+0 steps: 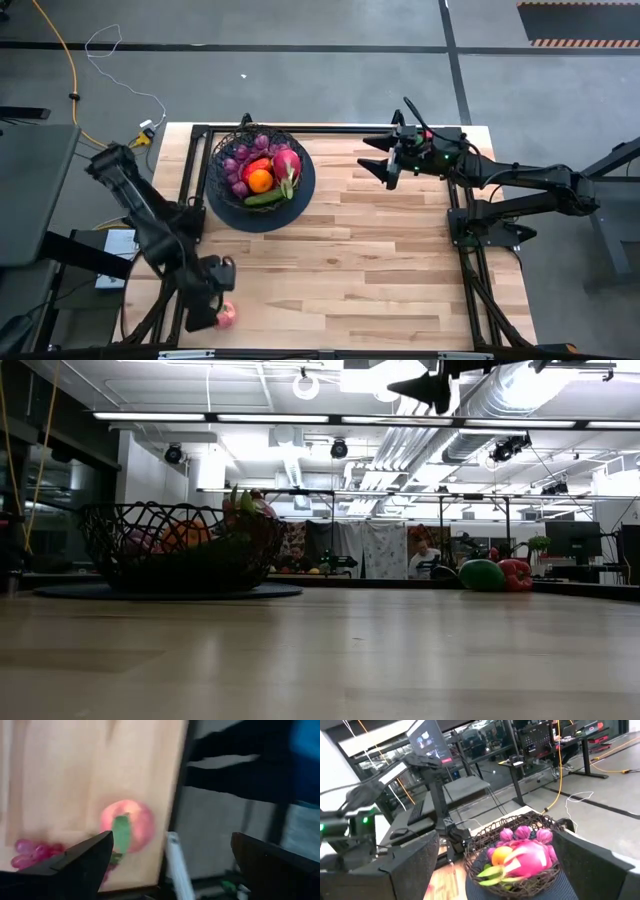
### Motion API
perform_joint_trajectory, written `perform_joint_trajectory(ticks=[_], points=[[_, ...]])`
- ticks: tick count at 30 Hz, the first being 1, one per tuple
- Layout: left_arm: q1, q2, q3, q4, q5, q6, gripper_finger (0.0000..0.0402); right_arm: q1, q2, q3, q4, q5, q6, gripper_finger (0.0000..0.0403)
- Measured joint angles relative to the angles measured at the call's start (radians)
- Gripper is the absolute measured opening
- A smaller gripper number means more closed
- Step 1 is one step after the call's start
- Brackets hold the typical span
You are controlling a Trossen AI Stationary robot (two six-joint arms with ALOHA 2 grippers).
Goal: Build produce basket
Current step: Put the pink peach into the black wire basket
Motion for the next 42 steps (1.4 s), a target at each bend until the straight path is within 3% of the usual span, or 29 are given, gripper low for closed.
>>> perform_joint_trajectory(ticks=[4, 19, 31, 35, 42], points=[[-0.052, 0.097, -0.015, 0.009, -0.058, -0.056, 0.0391, 0.0, 0.0, 0.0, -0.021, 0.0, -0.002, 0.0377], [-0.082, 0.368, -0.015, 0.01, -0.052, 0.006, 0.0391, 0.0, 0.0, 0.0, -0.059, 0.0, -0.007, 0.0377], [-0.086, 0.46, -0.015, 0.012, -0.004, 0.057, 0.0389, 0.0, 0.0, 0.0, -0.063, 0.0, -0.007, 0.0377], [-0.086, 0.46, -0.015, 0.011, 0.008, 0.077, 0.0366, 0.0, 0.0, 0.0, -0.064, 0.0, -0.007, 0.0377], [-0.077, 0.425, -0.015, 0.004, 0.099, 0.198, 0.0281, 0.0, 0.0, 0.0, -0.075, 0.0, -0.007, 0.0377]])
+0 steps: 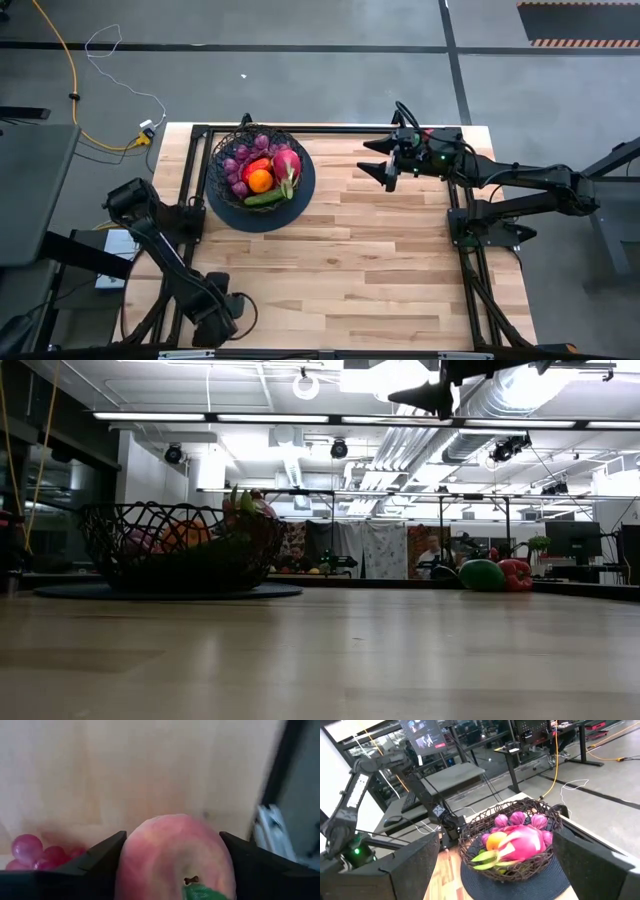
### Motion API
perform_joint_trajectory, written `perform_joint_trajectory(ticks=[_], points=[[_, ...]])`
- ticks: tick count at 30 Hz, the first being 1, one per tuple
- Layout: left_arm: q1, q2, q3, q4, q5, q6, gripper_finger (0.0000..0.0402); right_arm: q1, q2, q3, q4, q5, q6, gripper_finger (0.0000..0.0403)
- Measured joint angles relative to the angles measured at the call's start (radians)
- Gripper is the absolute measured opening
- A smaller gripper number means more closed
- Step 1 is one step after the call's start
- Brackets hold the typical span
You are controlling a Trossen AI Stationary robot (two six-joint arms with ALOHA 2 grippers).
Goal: Build produce basket
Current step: Put the pink peach into the black wire basket
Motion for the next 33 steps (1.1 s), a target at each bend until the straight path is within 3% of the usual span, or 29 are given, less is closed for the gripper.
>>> perform_joint_trajectory(ticks=[6, 12, 20, 23, 26, 33], points=[[0.069, -0.176, 0.0, -0.062, 0.006, 0.173, 0.0263, 0.0, 0.0, 0.0, -0.019, 0.0, 0.003, 0.0377], [0.298, -0.439, 0.005, -0.086, -0.009, 0.31, 0.0277, 0.0, 0.0, 0.0, -0.025, 0.0, 0.006, 0.0377], [0.771, -0.655, 0.155, -0.061, -0.322, 0.558, 0.0279, 0.0, 0.0, 0.0, -0.025, 0.0, 0.007, 0.0377], [0.921, -0.715, 0.191, 0.077, -0.382, 0.668, 0.0279, 0.0, 0.0, 0.0, -0.017, 0.0, 0.019, 0.0377], [1.034, -0.781, 0.166, 0.312, -0.36, 0.743, 0.0279, 0.0, 0.0, 0.0, 0.027, 0.0, 0.034, 0.0377], [1.13, -0.885, -0.077, 0.698, -0.246, 0.709, 0.028, 0.001, 0.0, 0.0, 0.091, -0.031, 0.008, 0.0377]])
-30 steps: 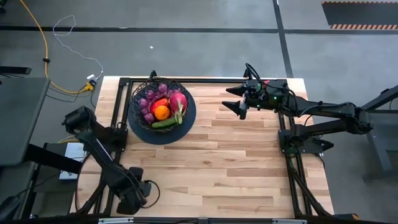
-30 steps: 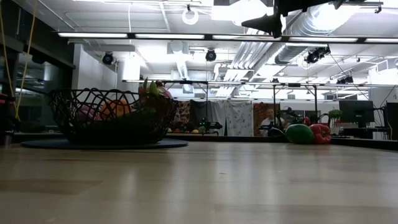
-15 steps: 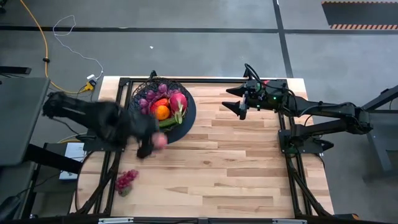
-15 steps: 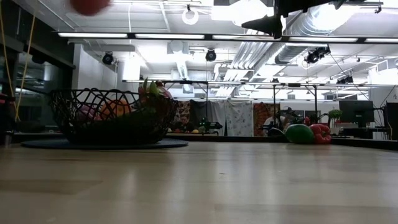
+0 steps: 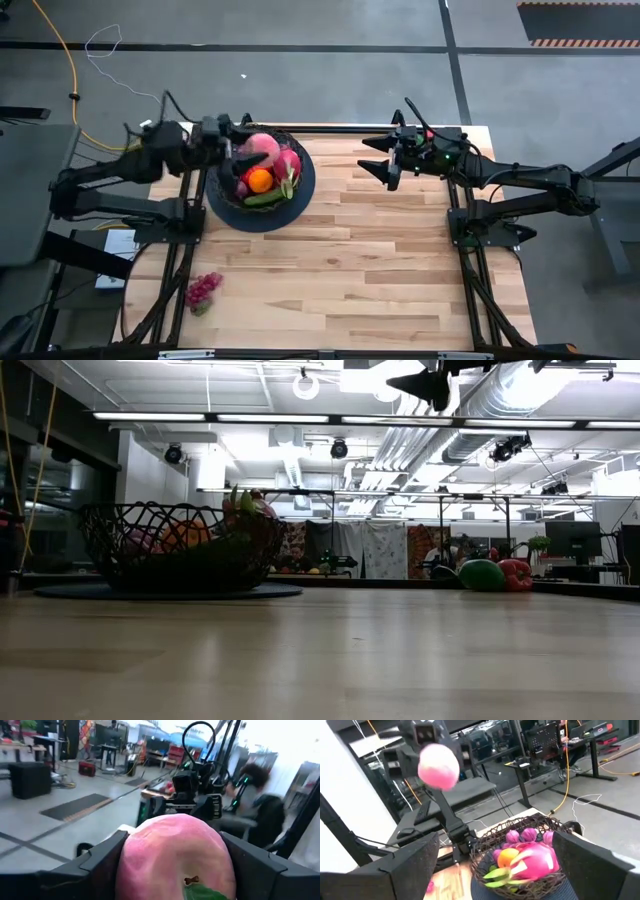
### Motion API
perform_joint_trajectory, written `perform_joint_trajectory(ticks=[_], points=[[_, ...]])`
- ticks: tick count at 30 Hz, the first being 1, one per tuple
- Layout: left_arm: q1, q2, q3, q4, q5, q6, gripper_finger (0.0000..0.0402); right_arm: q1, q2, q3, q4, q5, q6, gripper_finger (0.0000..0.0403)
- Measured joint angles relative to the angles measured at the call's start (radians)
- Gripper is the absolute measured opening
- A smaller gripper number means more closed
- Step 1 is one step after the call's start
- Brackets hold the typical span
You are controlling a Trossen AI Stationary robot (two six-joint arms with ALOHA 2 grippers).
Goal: Build produce basket
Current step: Put the pink peach into the black wire basket
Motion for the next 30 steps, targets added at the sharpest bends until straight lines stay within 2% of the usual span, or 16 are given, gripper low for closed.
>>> perform_joint_trajectory(ticks=[4, 7, 23, 30], points=[[-0.009, -0.004, -0.161, 0.213, 0.051, -0.129, 0.028, 0.0, 0.0, 0.0, 0.0, 0.0, -0.007, 0.0377], [-0.015, -0.006, -0.21, 0.335, 0.062, -0.166, 0.028, 0.0, 0.0, 0.0, 0.0, -0.004, -0.008, 0.0377], [-0.014, -0.006, -0.215, 0.333, 0.059, -0.178, 0.028, 0.0, 0.0, 0.0, 0.0, -0.005, -0.008, 0.0377], [-0.013, -0.006, -0.215, 0.332, 0.026, -0.174, 0.028, 0.0, 0.0, 0.0, 0.0, -0.004, -0.008, 0.0377]])
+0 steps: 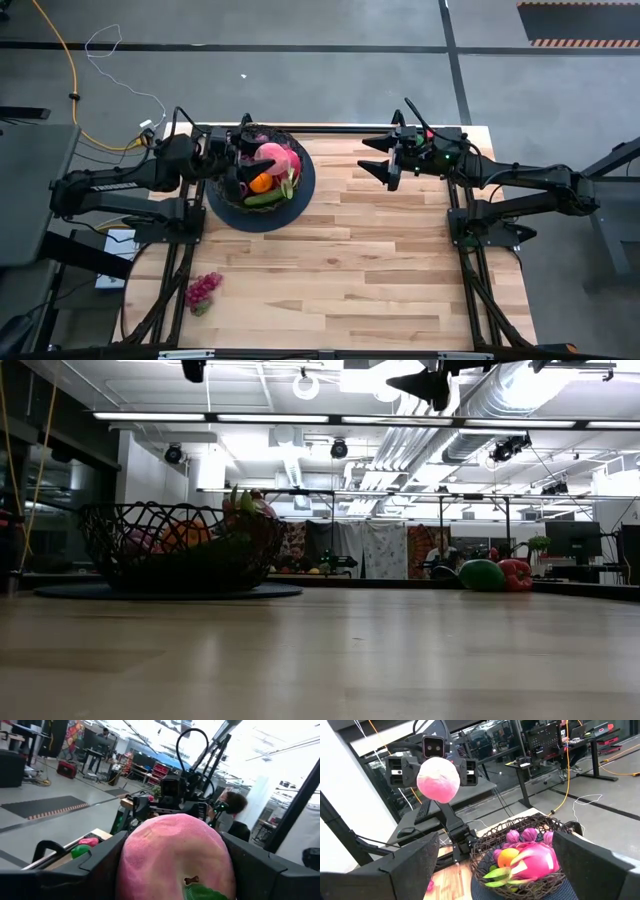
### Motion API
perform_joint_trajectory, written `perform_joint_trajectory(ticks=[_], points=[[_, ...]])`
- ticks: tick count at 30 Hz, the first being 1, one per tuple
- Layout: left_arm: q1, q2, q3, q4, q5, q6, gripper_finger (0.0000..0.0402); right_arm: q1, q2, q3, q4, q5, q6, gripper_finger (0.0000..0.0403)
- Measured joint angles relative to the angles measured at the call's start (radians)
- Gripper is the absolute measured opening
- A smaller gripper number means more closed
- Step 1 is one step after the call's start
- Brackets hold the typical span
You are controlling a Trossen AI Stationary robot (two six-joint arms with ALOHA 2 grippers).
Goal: Build produce basket
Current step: Put the pink peach into the black wire basket
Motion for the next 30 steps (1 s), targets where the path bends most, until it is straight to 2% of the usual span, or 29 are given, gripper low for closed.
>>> perform_joint_trajectory(ticks=[18, 27, 30], points=[[0.0, 0.0, 0.0, -0.001, -0.019, 0.02, 0.028, 0.0, 0.0, 0.0, 0.0, -0.008, 0.0, 0.0377], [0.0, 0.0, 0.0, -0.005, -0.083, 0.016, 0.028, 0.0, 0.0, 0.0, 0.0, -0.01, 0.0, 0.0377], [0.0, 0.0, 0.005, -0.042, -0.156, 0.003, 0.028, 0.0, 0.0, 0.0, 0.0, -0.01, 0.0, 0.0377]])
